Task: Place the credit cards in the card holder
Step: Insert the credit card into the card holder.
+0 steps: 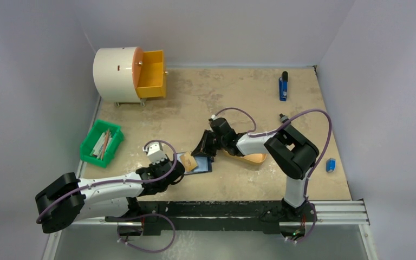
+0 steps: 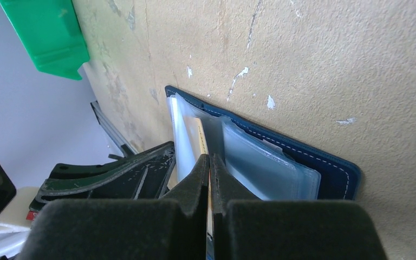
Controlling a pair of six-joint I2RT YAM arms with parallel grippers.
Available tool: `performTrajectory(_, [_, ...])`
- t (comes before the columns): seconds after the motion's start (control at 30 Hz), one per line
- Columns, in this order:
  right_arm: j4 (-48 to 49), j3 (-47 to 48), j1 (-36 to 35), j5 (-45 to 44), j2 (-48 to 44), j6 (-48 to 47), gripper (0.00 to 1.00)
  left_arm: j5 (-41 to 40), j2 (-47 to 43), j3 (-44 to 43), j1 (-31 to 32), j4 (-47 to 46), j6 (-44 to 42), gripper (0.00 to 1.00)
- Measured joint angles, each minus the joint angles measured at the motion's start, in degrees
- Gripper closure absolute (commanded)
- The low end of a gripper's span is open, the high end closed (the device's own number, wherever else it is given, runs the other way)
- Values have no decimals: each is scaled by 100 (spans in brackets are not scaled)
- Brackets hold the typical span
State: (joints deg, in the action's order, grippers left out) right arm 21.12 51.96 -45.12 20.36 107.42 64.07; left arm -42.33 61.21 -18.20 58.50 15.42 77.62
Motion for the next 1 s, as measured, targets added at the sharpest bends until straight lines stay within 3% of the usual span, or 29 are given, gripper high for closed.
performTrajectory(0.17, [33, 0, 0, 13, 0, -20, 100, 11, 0, 2, 0, -17, -2, 100])
performTrajectory(0.47, [26, 0, 0, 352, 0, -227, 75, 15, 28, 2, 0, -70, -2, 100])
performTrajectory(0.8, [-160, 28, 0, 820, 7, -595, 76, 13, 44, 2, 0, -96, -2, 100])
performTrajectory(1.0, [-396, 247, 0, 1117, 92, -837, 72, 9, 61, 2, 0, -120, -2, 100])
